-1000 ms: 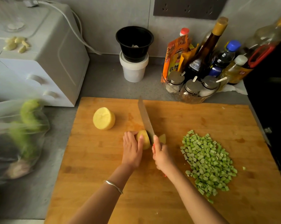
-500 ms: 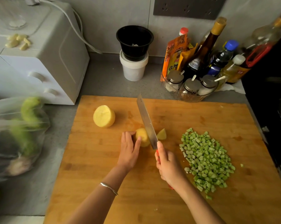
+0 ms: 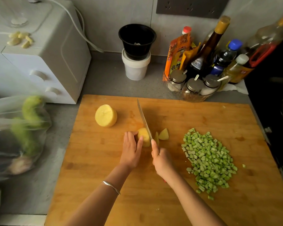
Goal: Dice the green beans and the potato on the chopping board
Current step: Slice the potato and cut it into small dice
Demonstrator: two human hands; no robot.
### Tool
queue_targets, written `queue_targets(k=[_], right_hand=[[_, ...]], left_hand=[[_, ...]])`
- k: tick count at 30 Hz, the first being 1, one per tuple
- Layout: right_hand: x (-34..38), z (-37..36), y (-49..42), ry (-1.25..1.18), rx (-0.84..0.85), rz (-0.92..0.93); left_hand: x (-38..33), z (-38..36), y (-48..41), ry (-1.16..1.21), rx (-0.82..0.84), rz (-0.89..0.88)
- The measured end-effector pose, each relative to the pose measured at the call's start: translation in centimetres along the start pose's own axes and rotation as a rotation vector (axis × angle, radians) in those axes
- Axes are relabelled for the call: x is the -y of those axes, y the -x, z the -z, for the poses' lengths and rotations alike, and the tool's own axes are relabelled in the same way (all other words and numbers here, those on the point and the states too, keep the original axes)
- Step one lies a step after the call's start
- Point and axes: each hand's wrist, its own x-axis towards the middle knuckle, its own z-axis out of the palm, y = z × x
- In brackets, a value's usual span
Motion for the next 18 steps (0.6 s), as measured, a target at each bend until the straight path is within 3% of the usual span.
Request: queue_targets(k=[8, 13, 18], right_hand=[[-1.0, 0.4, -1.1, -0.041, -0.026, -0.033], [-1.3, 1.7, -0.5, -0.223, 0.005, -0.054], [-0.6, 0.8, -0.6, -0.128, 0.015, -0.072]], left_hand=[[-0.1, 0.1, 0.0, -0.006, -0.014, -0.010], [-0.1, 0.1, 0.0, -0.029, -0.013, -0.018], [-0.1, -0.1, 0.0, -0.047, -0.029, -0.010]])
